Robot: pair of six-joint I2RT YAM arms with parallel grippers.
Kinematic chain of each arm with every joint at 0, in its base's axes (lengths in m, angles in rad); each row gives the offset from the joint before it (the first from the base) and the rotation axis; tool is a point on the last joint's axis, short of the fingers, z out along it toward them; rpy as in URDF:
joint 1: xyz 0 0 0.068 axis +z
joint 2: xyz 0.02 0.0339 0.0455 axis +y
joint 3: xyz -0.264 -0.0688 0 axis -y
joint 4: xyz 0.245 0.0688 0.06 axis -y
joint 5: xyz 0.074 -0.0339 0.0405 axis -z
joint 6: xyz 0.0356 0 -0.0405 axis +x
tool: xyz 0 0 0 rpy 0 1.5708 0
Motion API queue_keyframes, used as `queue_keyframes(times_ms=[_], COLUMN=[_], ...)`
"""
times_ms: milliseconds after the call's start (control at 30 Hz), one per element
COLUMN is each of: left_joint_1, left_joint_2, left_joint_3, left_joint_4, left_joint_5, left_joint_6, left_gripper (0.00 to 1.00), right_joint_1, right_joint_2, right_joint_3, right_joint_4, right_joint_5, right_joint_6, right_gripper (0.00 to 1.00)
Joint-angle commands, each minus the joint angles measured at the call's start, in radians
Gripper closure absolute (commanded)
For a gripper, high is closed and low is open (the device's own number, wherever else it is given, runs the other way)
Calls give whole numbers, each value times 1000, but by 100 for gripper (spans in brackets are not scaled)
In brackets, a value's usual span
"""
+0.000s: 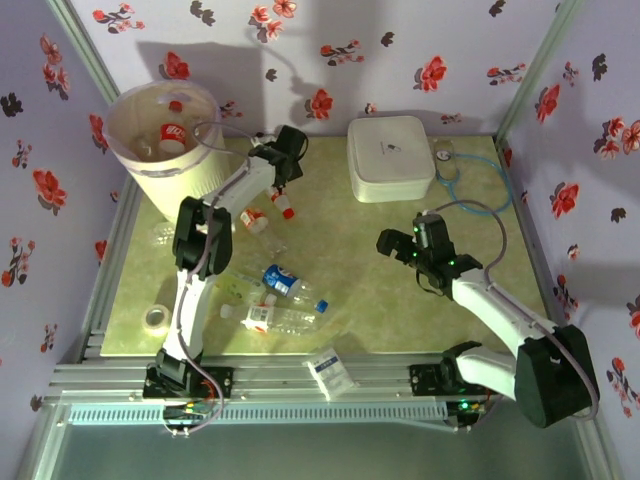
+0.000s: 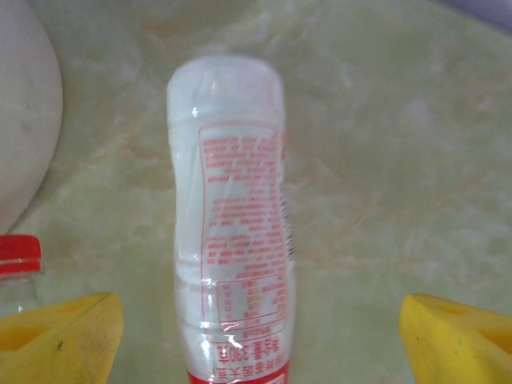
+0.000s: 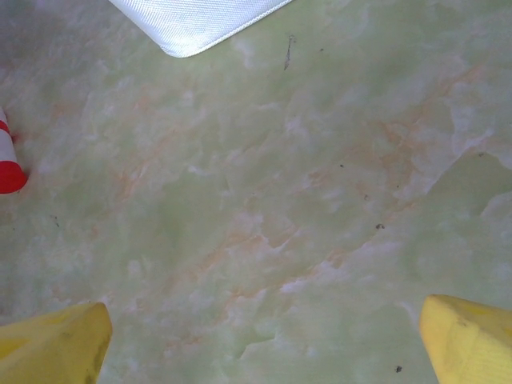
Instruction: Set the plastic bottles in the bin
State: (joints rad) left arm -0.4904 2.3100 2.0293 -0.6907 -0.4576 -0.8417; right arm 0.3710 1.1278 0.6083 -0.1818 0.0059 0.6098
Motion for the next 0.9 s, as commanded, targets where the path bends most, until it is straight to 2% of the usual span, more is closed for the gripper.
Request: queue_keyframes(times_ms=[0,333,500,567,867], left_joint_1=[9,24,34,35,22], left_joint_2=[34,87,112,115,49], left_joint_3=[-29,-21,-9,-9,-1], left_joint_4=[-3,3,3,1,3], left_joint_5=[17,40,64,66,69], left_joint_6=[-40,-37,-37,-36,28], left_gripper=[13,26,28,32,46], right_joint_1=[-4,-4,-4,-4,-4], right_joint_2=[-6,3,14,21,35], right_joint_3=[-8,-10,-9,0,0], right_joint_4=[12,21,28,25,37], right_joint_5=[-4,-20,-25,-30,-30], right_joint_6=[5,6,10,4,15], right_gripper=[1,1,1,1,1])
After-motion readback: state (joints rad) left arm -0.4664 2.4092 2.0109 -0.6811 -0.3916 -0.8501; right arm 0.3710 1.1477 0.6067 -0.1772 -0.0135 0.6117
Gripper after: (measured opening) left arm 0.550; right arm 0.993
